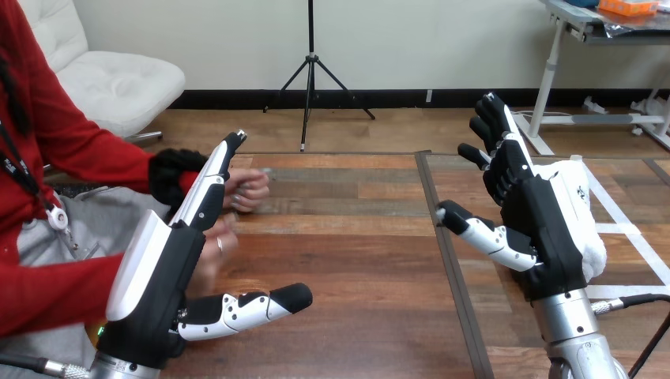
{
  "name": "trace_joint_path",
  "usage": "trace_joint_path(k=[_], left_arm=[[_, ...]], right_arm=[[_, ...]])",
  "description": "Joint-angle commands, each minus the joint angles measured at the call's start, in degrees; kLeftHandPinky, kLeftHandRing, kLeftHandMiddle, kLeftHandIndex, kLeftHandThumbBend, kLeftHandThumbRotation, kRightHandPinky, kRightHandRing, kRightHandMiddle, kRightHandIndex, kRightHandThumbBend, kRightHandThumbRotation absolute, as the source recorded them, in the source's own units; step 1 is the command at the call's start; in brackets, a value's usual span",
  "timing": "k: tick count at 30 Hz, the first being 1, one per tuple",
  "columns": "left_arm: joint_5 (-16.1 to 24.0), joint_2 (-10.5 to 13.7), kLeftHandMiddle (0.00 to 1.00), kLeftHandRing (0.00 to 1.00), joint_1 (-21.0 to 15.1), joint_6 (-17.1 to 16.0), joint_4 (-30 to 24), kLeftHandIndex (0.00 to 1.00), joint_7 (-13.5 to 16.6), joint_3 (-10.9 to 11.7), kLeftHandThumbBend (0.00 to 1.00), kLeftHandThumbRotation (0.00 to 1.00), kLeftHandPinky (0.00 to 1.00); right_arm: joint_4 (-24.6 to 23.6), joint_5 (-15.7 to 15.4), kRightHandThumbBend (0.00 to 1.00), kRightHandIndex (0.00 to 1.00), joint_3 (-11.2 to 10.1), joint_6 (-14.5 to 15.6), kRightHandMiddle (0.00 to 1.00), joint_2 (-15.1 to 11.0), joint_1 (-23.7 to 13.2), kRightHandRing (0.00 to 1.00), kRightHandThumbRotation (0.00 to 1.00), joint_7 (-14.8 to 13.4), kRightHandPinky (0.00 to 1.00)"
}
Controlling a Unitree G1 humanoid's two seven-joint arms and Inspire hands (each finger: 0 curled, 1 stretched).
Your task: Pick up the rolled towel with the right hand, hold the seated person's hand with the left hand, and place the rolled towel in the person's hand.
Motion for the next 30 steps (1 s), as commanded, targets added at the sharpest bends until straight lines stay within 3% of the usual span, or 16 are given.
trace_joint_path(k=[1, 23, 30], left_arm=[[-0.4, -0.5, 1.00, 0.97, -3.0, -0.6, -1.1, 1.00, 0.9, 0.6, 1.00, 0.65, 0.93], [-0.2, -0.7, 1.00, 0.97, -2.2, 0.1, -2.2, 1.00, 0.3, 0.3, 1.00, 0.60, 0.92], [-0.4, -0.9, 0.99, 0.96, -2.0, 0.1, -2.3, 1.00, 0.3, 0.1, 1.00, 0.57, 0.91]], right_arm=[[-3.3, 0.0, 1.00, 1.00, -1.1, 0.3, 1.00, 0.3, -3.3, 1.00, 0.60, -0.6, 0.94], [-5.3, -1.6, 1.00, 1.00, -2.5, 2.0, 1.00, 0.6, -2.7, 1.00, 0.63, -5.2, 0.96], [-6.9, -3.0, 1.00, 1.00, -3.6, 4.1, 1.00, 0.6, -2.7, 1.00, 0.62, -8.7, 0.95]])
